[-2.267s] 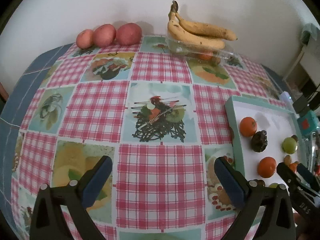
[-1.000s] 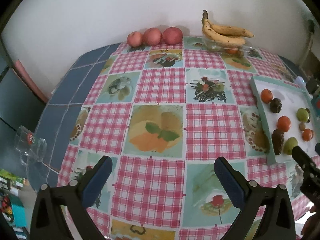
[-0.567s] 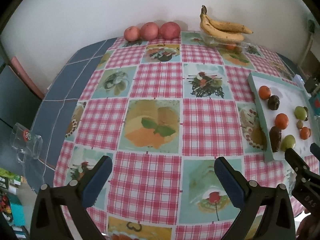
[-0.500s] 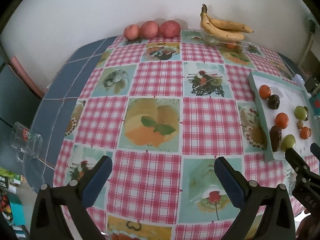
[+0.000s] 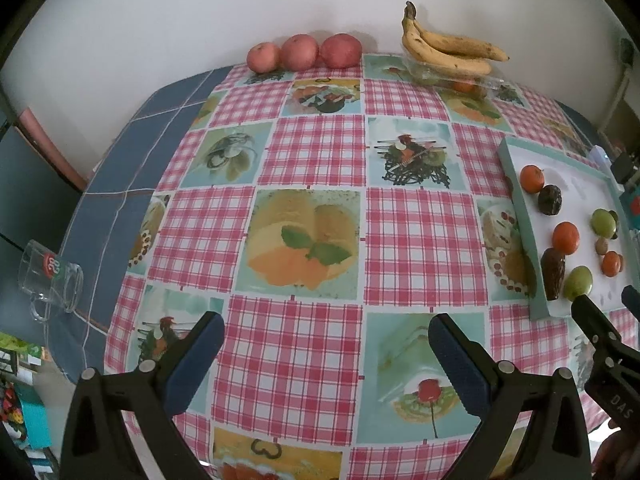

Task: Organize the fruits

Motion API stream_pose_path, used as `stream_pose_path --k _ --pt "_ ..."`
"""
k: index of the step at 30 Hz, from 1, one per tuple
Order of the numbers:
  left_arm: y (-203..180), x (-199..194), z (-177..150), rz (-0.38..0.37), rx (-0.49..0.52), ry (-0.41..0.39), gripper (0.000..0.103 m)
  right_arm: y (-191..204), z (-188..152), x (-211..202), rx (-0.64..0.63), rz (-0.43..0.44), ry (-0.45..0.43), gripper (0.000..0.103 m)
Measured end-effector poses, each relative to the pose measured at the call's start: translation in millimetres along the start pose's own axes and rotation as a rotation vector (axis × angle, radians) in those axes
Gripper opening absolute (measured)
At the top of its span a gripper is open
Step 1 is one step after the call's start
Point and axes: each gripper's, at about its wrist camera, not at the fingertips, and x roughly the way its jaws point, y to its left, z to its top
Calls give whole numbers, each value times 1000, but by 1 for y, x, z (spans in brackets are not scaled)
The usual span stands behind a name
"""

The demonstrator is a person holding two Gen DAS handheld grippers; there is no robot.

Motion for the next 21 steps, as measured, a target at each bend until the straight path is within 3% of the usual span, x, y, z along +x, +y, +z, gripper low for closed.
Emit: stream_pose_path --k 21 --pt "2 2 -1 2 -6 15 103 0 0 1 0 0 2 96"
